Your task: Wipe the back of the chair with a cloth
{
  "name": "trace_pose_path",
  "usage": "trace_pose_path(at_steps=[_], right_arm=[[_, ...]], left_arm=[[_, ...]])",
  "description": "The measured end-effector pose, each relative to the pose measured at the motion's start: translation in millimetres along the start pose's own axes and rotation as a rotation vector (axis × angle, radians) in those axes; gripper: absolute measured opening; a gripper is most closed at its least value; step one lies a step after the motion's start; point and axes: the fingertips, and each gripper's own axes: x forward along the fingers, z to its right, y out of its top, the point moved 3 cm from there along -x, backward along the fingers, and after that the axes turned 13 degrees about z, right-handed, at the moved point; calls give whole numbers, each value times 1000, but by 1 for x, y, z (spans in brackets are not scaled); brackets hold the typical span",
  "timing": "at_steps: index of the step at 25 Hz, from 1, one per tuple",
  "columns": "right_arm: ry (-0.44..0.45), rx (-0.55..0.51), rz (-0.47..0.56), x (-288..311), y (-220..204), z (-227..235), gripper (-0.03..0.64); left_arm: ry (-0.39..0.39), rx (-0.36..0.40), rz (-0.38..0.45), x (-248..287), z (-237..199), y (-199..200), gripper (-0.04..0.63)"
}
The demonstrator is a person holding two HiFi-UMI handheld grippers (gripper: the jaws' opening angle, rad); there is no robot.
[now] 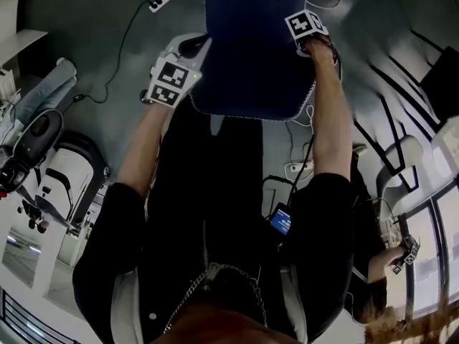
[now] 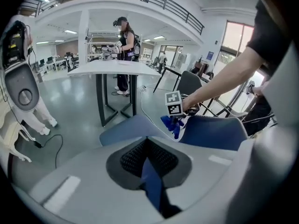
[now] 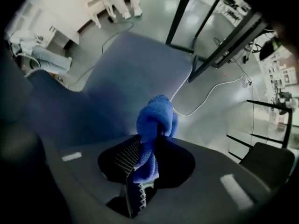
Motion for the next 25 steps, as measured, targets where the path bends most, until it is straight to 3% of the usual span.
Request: trace_pose_path(at_steps=[3,6,17,21,25], right_arm=[[29,89,195,-55,14,-12,92],[169,146,485,-108,25,-57,92],[61,267,932,-259,-15,-182,92],[-39,314,1076,-318,-42,-212,92],[-150,359,1302,-389,-65,-236,92]], left_arm=[[-22,17,23,-15,3,10,11],[-63,44,41,-29,16,15,11],[-179,198,149,-112,55,36,11],[-227,246,221,-141,79,51,11],[-261,253,314,-177,104,70,11]])
